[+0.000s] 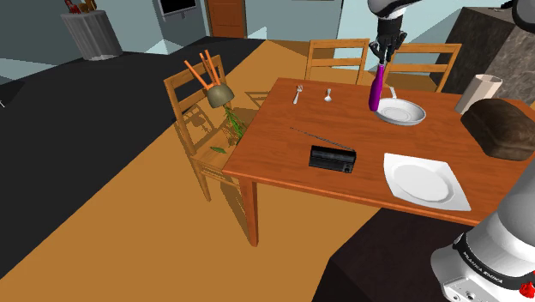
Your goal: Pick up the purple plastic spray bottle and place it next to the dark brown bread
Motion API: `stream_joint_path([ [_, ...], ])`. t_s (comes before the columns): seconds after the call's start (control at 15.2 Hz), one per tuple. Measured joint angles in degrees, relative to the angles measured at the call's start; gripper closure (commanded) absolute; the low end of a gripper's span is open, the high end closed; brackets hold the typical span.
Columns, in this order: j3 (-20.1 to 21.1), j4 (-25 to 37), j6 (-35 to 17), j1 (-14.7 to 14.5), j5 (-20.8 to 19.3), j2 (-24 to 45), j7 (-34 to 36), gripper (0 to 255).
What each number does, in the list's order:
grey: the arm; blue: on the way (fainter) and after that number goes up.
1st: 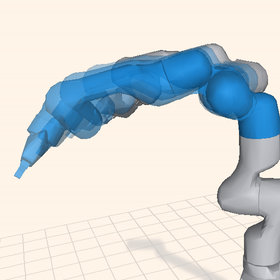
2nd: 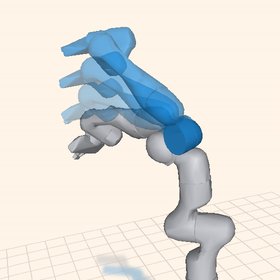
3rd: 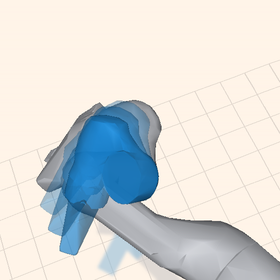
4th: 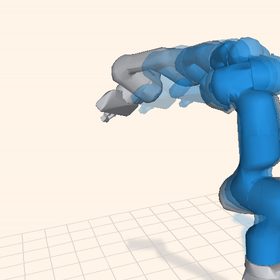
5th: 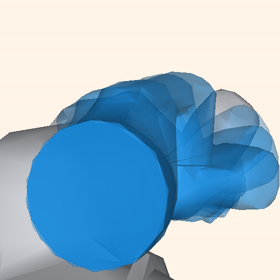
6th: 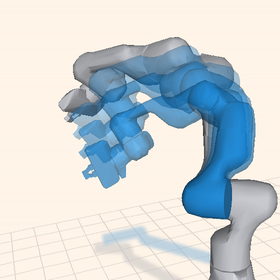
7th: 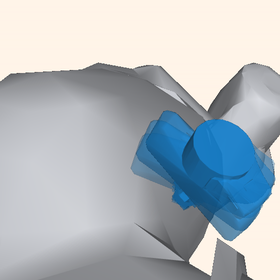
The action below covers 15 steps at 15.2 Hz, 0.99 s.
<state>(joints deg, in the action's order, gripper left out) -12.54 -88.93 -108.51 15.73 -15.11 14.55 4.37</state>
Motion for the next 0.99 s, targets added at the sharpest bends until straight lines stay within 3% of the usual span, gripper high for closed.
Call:
stream_joint_path([
  [0.99, -0.05, 13.51, 11.61, 0.19, 1.04, 1.48, -3.28, 255],
])
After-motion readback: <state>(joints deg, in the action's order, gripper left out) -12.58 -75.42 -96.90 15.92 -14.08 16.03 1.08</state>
